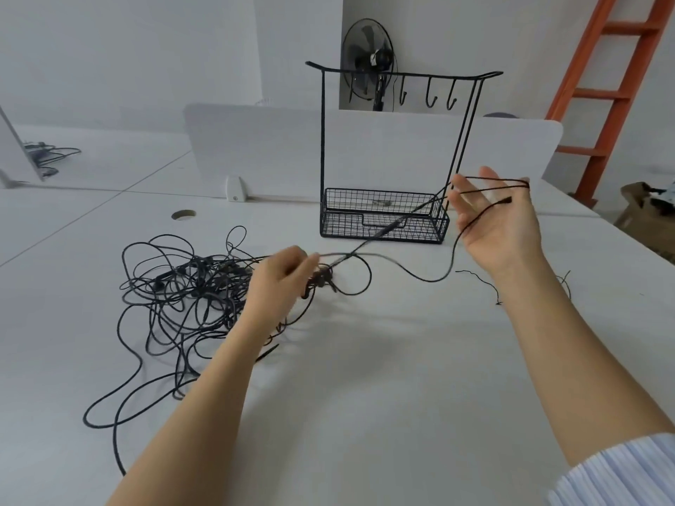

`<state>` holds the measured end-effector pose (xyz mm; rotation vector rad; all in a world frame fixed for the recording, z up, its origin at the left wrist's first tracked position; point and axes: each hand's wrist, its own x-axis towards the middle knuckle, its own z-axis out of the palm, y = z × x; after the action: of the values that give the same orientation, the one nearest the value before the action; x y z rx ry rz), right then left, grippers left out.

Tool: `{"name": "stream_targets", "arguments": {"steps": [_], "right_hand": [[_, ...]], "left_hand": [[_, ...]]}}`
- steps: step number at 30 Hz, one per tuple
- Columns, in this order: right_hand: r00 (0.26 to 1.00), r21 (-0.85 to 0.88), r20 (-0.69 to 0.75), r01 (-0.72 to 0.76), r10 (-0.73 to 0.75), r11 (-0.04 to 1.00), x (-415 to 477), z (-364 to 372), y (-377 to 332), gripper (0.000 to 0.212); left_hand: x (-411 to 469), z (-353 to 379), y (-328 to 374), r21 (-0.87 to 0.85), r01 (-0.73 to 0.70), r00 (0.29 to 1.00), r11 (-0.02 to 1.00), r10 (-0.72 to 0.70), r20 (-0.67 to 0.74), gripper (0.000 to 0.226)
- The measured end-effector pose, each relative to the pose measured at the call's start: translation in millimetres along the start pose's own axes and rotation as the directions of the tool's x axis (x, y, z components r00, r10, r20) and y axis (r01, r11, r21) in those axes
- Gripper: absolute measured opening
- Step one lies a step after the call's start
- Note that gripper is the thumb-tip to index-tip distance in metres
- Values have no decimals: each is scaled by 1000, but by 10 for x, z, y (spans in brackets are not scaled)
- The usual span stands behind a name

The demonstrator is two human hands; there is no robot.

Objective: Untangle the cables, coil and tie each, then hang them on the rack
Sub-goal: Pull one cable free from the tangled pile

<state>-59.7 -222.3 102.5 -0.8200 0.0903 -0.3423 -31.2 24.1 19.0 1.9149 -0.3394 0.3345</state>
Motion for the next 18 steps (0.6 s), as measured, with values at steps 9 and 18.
{"name": "stream_targets", "arguments": {"steps": [9, 18], "right_hand": [[938, -532, 99, 332, -332, 779, -104, 233, -353, 24], [808, -472, -290, 345, -513, 811, 102, -78, -552, 29]], "left_hand": [[16, 100, -155, 688, -18, 999, 726, -11, 37, 28], [90, -185, -124, 440, 391, 875, 809, -178, -451, 29]]}}
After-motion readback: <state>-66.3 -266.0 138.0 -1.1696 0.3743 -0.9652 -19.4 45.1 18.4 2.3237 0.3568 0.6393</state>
